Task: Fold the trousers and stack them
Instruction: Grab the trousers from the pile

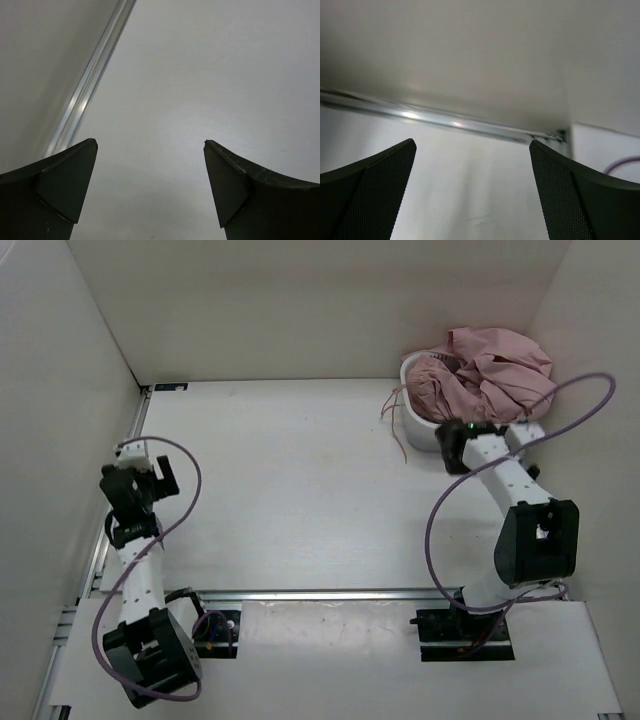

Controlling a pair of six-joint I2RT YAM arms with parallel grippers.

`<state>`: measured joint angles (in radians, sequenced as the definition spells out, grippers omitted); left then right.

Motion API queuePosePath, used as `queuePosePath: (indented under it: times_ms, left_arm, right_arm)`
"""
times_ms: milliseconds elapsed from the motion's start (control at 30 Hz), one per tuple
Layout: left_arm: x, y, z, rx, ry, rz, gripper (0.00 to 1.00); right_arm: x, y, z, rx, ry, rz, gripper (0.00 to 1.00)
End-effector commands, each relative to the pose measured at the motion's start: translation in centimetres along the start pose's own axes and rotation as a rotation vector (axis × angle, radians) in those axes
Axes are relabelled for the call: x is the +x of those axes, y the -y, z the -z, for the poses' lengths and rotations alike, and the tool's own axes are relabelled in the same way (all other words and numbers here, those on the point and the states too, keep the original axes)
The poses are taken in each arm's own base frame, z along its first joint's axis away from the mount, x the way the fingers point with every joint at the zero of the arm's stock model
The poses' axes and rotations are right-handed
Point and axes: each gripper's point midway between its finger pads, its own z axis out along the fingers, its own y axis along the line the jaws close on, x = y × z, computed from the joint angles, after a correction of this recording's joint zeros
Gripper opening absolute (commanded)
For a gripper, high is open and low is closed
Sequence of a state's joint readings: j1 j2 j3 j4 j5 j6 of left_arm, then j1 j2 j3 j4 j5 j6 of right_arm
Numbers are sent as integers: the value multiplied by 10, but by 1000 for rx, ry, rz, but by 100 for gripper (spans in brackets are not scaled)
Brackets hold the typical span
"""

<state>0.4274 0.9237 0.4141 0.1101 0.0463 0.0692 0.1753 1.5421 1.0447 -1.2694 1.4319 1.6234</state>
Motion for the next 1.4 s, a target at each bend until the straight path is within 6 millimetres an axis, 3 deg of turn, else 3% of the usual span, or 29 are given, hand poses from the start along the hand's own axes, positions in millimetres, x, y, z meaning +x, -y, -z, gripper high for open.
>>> queuePosePath:
  times_ms: [0, 33, 67, 100, 133, 167, 200, 233, 267, 300, 333, 367, 400, 433, 500, 533, 700, 733, 800, 1033, 1200, 1233, 1267, 1300, 1367]
  left_arm:
    - [-30, 69, 23, 467, -8, -235, 100]
    - [-51, 80, 27, 515, 18, -258, 100]
    - [-51, 84, 26, 539, -13, -252, 100]
    - [-46, 87, 28, 559, -66, -249, 100]
    - [-49, 92, 28, 579, -83, -266, 100]
    - [-68, 91, 20, 573, -90, -285, 100]
    - [-73, 92, 18, 572, -113, -300, 100]
    - [-68, 88, 19, 560, -185, -314, 100]
    - [-99, 86, 17, 543, -158, -323, 100]
    - [-96, 85, 5, 546, -219, -312, 100]
    - [-101, 83, 1, 541, -250, -308, 100]
    - [-94, 82, 4, 545, -336, -285, 100]
    - [-112, 82, -7, 543, -346, -271, 100]
    - [-115, 85, -9, 556, -369, -251, 100]
    - [-124, 91, -11, 576, -380, -241, 100]
    - [-121, 93, -12, 584, -390, -228, 100]
    - [-112, 101, -20, 597, -380, -230, 100]
    - [-105, 105, -17, 608, -394, -233, 100]
    - [-98, 112, -15, 618, -399, -270, 100]
    - [-70, 119, -5, 632, -413, -337, 100]
    - [-58, 116, -7, 616, -449, -331, 100]
    - [-58, 114, -8, 605, -451, -334, 100]
    - [-58, 114, -8, 605, -451, -334, 100]
    - [-59, 115, -10, 605, -449, -334, 100]
    - [-59, 115, -10, 605, -449, -334, 100]
  right_arm:
    - [-190, -4, 34, 39, 463, 83, 99]
    - [-210, -8, 43, 38, 459, 47, 99]
    - [-219, -18, 49, 45, 431, 109, 99]
    - [-242, -19, 55, 51, 366, 82, 99]
    - [-237, -34, 52, 40, 271, 235, 99]
    - [-217, -125, 74, -474, 122, 284, 99]
    - [-205, -156, 100, -739, 117, 393, 99]
    - [-192, -171, 129, -848, 194, 540, 99]
    - [-205, -174, 133, -796, 250, 515, 99]
    - [-219, -179, 136, -767, 284, 496, 99]
    - [-228, -182, 129, -751, 277, 490, 99]
    - [-226, -198, 130, -810, 246, 456, 99]
    - [-233, -204, 132, -896, 212, 419, 99]
    - [-230, -213, 114, -932, 153, 376, 99]
    - [-237, -221, 109, -1008, 47, 228, 99]
    - [-231, -229, 86, -985, 3, 220, 99]
    - [-221, -243, 26, -911, -134, 113, 99]
    - [-200, -250, 7, -878, -193, 141, 99]
    - [-192, -255, -6, -840, -203, 155, 99]
    - [-110, -268, -38, -705, -303, 325, 99]
    - [-75, -269, -44, -668, -362, 375, 99]
    - [-68, -268, -45, -662, -375, 378, 95]
    - [-63, -266, -45, -657, -386, 393, 83]
    - [-60, -262, -45, -644, -391, 394, 78]
    - [-62, -262, -45, -646, -388, 389, 56]
